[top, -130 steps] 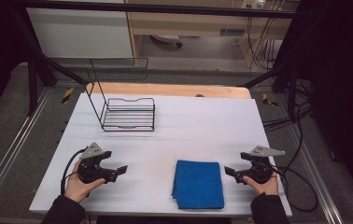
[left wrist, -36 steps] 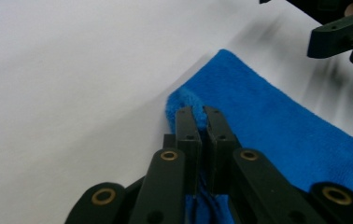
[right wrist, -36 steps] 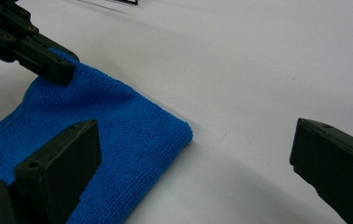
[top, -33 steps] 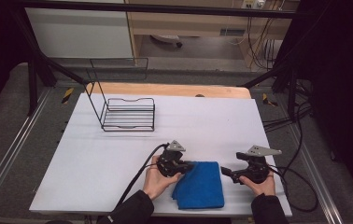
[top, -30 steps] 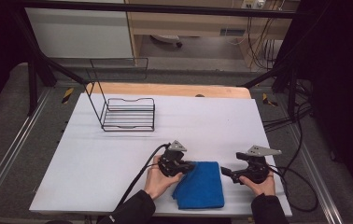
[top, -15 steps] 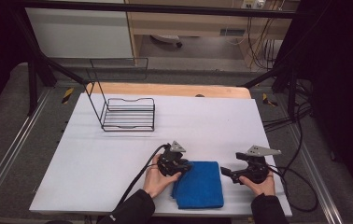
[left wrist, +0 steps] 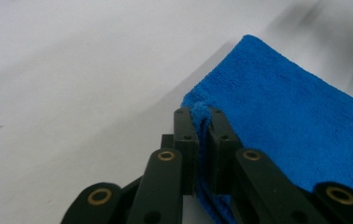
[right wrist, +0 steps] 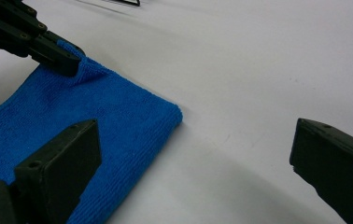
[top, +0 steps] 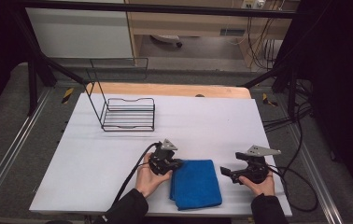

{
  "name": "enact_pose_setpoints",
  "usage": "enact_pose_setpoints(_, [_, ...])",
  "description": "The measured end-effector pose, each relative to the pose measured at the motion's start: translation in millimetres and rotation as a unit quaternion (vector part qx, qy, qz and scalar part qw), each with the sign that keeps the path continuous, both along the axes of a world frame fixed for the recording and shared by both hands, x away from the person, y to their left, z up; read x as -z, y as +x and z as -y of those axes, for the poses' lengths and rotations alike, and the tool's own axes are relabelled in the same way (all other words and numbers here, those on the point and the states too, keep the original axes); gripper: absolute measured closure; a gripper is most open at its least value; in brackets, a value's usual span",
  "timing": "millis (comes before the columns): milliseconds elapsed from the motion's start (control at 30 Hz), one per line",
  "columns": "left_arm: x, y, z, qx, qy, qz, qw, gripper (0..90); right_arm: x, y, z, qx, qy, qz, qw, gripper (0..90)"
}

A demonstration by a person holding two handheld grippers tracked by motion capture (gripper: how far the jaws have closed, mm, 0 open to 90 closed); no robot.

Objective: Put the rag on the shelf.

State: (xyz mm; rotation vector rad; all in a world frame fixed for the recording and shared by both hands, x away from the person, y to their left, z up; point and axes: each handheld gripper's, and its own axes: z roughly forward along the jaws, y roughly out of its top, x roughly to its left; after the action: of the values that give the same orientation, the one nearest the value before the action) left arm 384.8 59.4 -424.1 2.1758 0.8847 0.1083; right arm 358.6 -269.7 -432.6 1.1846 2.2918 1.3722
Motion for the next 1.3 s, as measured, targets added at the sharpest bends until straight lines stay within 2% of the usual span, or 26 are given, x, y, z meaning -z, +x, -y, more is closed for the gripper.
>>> enact_pose_setpoints(33, [-3.2,1.0,-7.1,-0.004,0.002,0.0,1.0,84.5,-0.5,-0.1,-1.7,-0.002,0.0,0.002,1.0,2.7])
enact_pose_setpoints(67, [-3.2,1.0,-7.1,-0.004,0.002,0.0,1.0,84.5,-0.8,-0.4,-2.6,-0.001,0.001,-0.001,1.0,2.7])
enact_pose_setpoints(133, [-7.3,3.3,-18.5,-0.009,0.003,-0.003,1.0,84.6,-0.6,0.0,-3.5,-0.004,-0.002,0.001,1.0,2.7])
enact_pose_setpoints(167, [-10.4,4.9,-30.6,-0.016,0.007,-0.003,0.9998,84.6,-0.8,-0.4,-5.6,-0.005,-0.001,0.001,1.0,2.9])
enact_pose_setpoints(200, [-10.4,4.9,-30.6,-0.016,0.007,-0.003,0.9998,84.6,-1.1,-0.7,-6.6,-0.006,0.0,0.0,1.0,3.1])
enact_pose_setpoints(267, [-12.3,6.9,-44.0,-0.025,0.009,-0.005,0.9996,84.6,-1.7,-0.6,-9.3,-0.006,0.003,0.002,1.0,3.6])
enact_pose_setpoints(333, [-12.2,8.9,-56.6,-0.036,0.004,-0.008,0.9993,84.6,-1.8,-0.4,-10.6,-0.006,0.004,0.004,1.0,3.8])
enact_pose_setpoints(533, [-6.7,12.6,-87.9,-0.048,0.018,-0.025,0.9984,84.5,-4.9,1.4,-27.3,-0.013,0.003,0.006,0.9999,5.1])
enact_pose_setpoints(600, [-4.3,13.9,-96.5,-0.05,0.026,-0.027,0.998,84.5,-6.7,2.9,-34.2,-0.012,-0.002,0.007,0.9999,5.8])
enact_pose_setpoints(700, [1.8,16.7,-105.0,-0.063,0.022,-0.025,0.9975,84.2,-9.0,6.2,-43.4,-0.012,-0.009,0.007,0.9999,7.4])
enact_pose_setpoints(767, [5.7,19.5,-108.4,-0.071,0.011,-0.029,0.997,83.6,-11.5,15.8,-62.1,-0.012,-0.023,0.008,0.9996,10.2])
enact_pose_setpoints(800, [6.5,20.3,-108.3,-0.073,0.011,-0.026,0.9969,83.6,-11.5,15.8,-62.1,-0.012,-0.023,0.008,0.9996,10.2])
enact_pose_setpoints(833, [6.9,20.8,-107.9,-0.076,0.011,-0.021,0.9968,83.5,-12.2,19.4,-69.6,-0.013,-0.028,0.006,0.9995,11.6])
enact_pose_setpoints(867, [7.0,21.3,-107.6,-0.077,0.01,-0.018,0.9968,83.4,-12.9,23.0,-78.0,-0.014,-0.032,0.002,0.9994,13.1])
enact_pose_setpoints(900, [7.1,21.9,-107.8,-0.078,0.01,-0.013,0.9968,83.3,-12.8,31.8,-95.4,-0.022,-0.038,-0.004,0.999,18.9])
enact_pose_setpoints(933, [7.2,22.4,-108.1,-0.079,0.01,-0.011,0.9967,83.3,-12.8,31.8,-95.4,-0.022,-0.038,-0.004,0.999,18.9])
enact_pose_setpoints(967, [7.2,22.9,-108.6,-0.08,0.009,-0.012,0.9967,83.3,-11.3,41.6,-113.7,-0.036,-0.045,-0.006,0.9983,24.0])
enact_pose_setpoints(1067, [6.3,24.9,-110.4,-0.079,0.008,-0.015,0.9967,83.4,-5.7,55.6,-141.2,-0.049,-0.065,-0.013,0.9966,33.3])
enact_pose_setpoints(1100, [5.8,25.9,-110.8,-0.082,0.006,-0.013,0.9966,83.4,-5.7,55.6,-141.2,-0.049,-0.065,-0.013,0.9966,33.3])
enact_pose_setpoints(1133, [5.3,27.4,-111.2,-0.083,0.005,-0.013,0.9965,83.5,-3.1,59.8,-149.6,-0.051,-0.074,-0.018,0.9958,36.4])
enact_pose_setpoints(1167, [5.0,29.4,-112.0,-0.082,0.007,-0.011,0.9966,83.5,3.0,67.4,-164.1,-0.05,-0.086,-0.021,0.9948,43.8])
enact_pose_setpoints(1200, [5.3,30.5,-112.1,-0.085,0.002,-0.013,0.9963,83.4,5.3,70.3,-169.1,-0.051,-0.089,-0.025,0.9944,47.5])
enact_pose_setpoints(1300, [8.1,34.2,-112.9,-0.083,0.005,-0.013,0.9965,83.4,10.4,75.8,-177.2,-0.044,-0.085,-0.031,0.9949,59.8])
